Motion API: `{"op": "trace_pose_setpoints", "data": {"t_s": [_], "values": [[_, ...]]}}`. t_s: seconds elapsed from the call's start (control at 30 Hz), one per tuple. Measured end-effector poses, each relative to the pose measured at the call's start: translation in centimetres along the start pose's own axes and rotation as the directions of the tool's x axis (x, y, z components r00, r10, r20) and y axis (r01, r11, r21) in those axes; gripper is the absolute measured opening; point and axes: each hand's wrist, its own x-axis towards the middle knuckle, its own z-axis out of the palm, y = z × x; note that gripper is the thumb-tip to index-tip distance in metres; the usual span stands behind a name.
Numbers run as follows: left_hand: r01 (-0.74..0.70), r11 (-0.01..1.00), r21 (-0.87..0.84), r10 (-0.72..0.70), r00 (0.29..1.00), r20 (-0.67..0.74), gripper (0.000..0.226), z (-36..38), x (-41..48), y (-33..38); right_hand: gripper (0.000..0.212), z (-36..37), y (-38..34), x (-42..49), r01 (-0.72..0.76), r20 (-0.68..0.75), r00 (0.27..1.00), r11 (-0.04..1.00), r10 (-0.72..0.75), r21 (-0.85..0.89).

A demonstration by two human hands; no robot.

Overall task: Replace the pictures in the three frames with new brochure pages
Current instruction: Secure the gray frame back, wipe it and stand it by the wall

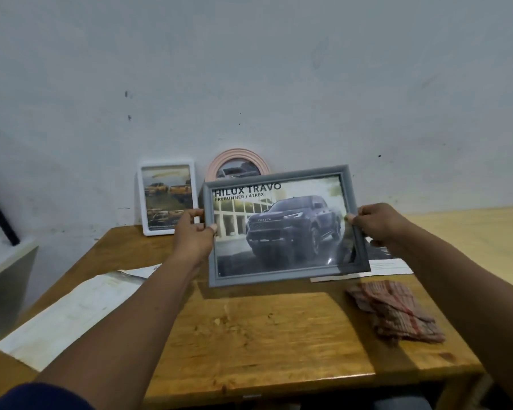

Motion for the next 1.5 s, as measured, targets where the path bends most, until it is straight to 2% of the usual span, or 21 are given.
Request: {"op": "trace_pose_setpoints", "data": {"t_s": [0.13,0.27,0.43,0.63,0.8,0.87,0.97,1.07,1.2,1.5], "values": [[-0.104,0.994,0.021,0.102,0.994,0.047,0.039,4.1,1.7,2.2,0.033,-3.6,0.4,2.8,0.083,-0.041,0.996,0.996,-0.085,-0.044],[-0.161,0.985,0.068,0.155,0.985,0.079,0.040,9.1,3.7,3.7,0.029,-6.3,1.6,6.2,0.096,-0.053,0.994,0.994,-0.098,-0.043],[-0.144,0.986,0.086,0.134,0.985,0.106,0.037,14.7,7.5,4.7,0.025,-8.3,3.1,11.7,0.102,-0.059,0.993,0.995,-0.102,0.000],[-0.156,0.970,0.185,0.145,0.987,0.072,0.034,20.5,12.2,4.4,0.030,-8.3,5.8,19.7,0.080,-0.163,0.984,0.996,-0.072,0.043],[-0.160,0.949,0.273,0.140,0.986,0.089,0.039,23.6,14.1,3.3,0.023,-6.6,8.2,25.2,0.023,-0.265,0.964,1.000,-0.018,0.019],[-0.183,0.931,0.316,0.163,0.983,0.090,0.050,24.5,14.4,2.7,0.021,-5.7,8.4,26.0,0.011,-0.293,0.956,1.000,-0.005,0.021],[-0.178,0.921,0.347,0.156,0.984,0.091,0.080,25.4,14.1,2.2,0.026,-4.5,9.0,26.6,-0.011,-0.302,0.953,0.999,0.021,0.033],[-0.201,0.899,0.388,0.159,0.977,0.139,0.091,25.9,13.5,1.8,0.020,-3.7,9.5,27.2,-0.004,-0.300,0.954,0.999,0.017,0.045],[-0.237,0.858,0.456,0.163,0.967,0.196,0.097,25.9,13.1,1.4,0.038,-3.3,9.0,27.3,0.003,-0.286,0.958,0.999,0.012,0.049],[-0.334,0.795,0.506,0.234,0.939,0.253,0.097,24.5,11.0,2.4,0.060,-3.2,7.4,24.3,-0.037,-0.277,0.961,0.993,0.005,-0.109]]}}
